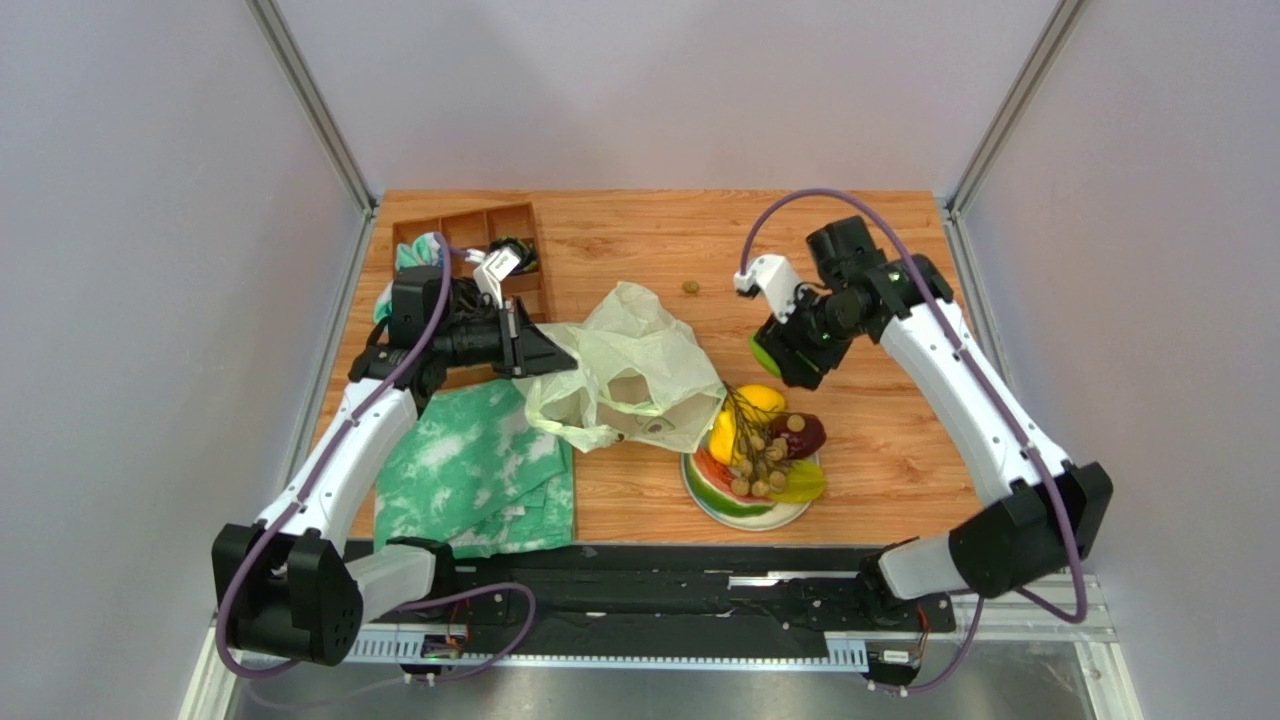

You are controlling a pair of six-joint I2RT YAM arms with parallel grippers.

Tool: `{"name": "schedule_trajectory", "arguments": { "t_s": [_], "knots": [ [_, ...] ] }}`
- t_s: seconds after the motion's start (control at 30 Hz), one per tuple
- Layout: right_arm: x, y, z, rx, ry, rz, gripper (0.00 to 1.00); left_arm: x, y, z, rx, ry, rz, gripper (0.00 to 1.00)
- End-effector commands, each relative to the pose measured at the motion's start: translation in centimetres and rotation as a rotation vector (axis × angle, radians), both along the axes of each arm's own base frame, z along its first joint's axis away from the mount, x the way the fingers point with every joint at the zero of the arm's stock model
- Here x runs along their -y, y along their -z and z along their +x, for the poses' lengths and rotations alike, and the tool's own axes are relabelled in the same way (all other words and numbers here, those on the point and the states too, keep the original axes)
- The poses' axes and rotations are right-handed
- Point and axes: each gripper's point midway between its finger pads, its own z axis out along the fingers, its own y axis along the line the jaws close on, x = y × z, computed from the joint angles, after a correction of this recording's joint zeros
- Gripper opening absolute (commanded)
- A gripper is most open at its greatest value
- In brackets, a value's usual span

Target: Take the fake fruits out of the plastic bag

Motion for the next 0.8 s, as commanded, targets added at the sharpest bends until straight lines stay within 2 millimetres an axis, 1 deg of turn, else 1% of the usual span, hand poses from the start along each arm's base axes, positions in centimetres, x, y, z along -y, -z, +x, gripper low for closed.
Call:
{"name": "schedule_trajectory", "arguments": {
  "t_s": [0.0,0.07,0.1,0.13,0.2,0.23,0.33,0.37,0.4,0.5,0.53,0.63,0.77],
  "knots": [
    [1.3,1.1,4.9,0.012,0.018,0.018,0.37,-0.3,-1.5,0.9,0.057,-0.013,-0.002,0.0],
    [1.1,2.2,5.8,-0.012,0.003,0.022,0.38,-0.6,-1.5,1.0,0.063,-0.021,0.003,0.0],
    [1.0,3.4,6.2,-0.049,-0.012,0.012,0.38,-0.6,-1.5,1.0,0.06,-0.023,0.003,0.0],
    [0.7,4.0,6.3,-0.07,-0.023,0.015,0.38,-0.8,-1.4,1.0,0.057,-0.027,0.009,0.0],
    [0.1,4.4,6.4,-0.098,-0.049,0.036,0.38,-1.0,-1.5,1.0,0.059,-0.029,0.016,0.0],
    [-0.2,4.9,6.4,-0.12,-0.056,0.041,0.38,-1.2,-1.4,1.0,0.059,-0.032,0.021,0.0],
    [-0.4,5.5,5.7,-0.169,-0.081,0.042,0.38,-1.7,-1.4,1.2,0.065,-0.053,0.026,0.0],
    [-0.4,5.7,5.2,-0.187,-0.091,0.041,0.38,-1.9,-1.2,1.2,0.063,-0.059,0.027,0.0],
    [-0.2,6.3,4.5,-0.209,-0.1,0.035,0.38,-2.0,-1.2,1.2,0.065,-0.064,0.026,0.0],
    [0.0,6.8,3.3,-0.224,-0.151,0.02,0.39,-2.5,-1.0,1.3,0.057,-0.084,0.02,0.0],
    [0.1,7.4,2.7,-0.242,-0.163,0.015,0.4,-2.6,-1.0,1.4,0.056,-0.091,0.018,0.0],
    [0.1,7.9,1.6,-0.262,-0.19,0.004,0.41,-2.7,-0.8,1.4,0.05,-0.093,0.016,0.0],
    [0.0,8.4,0.8,-0.29,-0.19,-0.001,0.41,-2.6,-0.8,1.6,0.044,-0.093,0.01,0.0]
  ]
}}
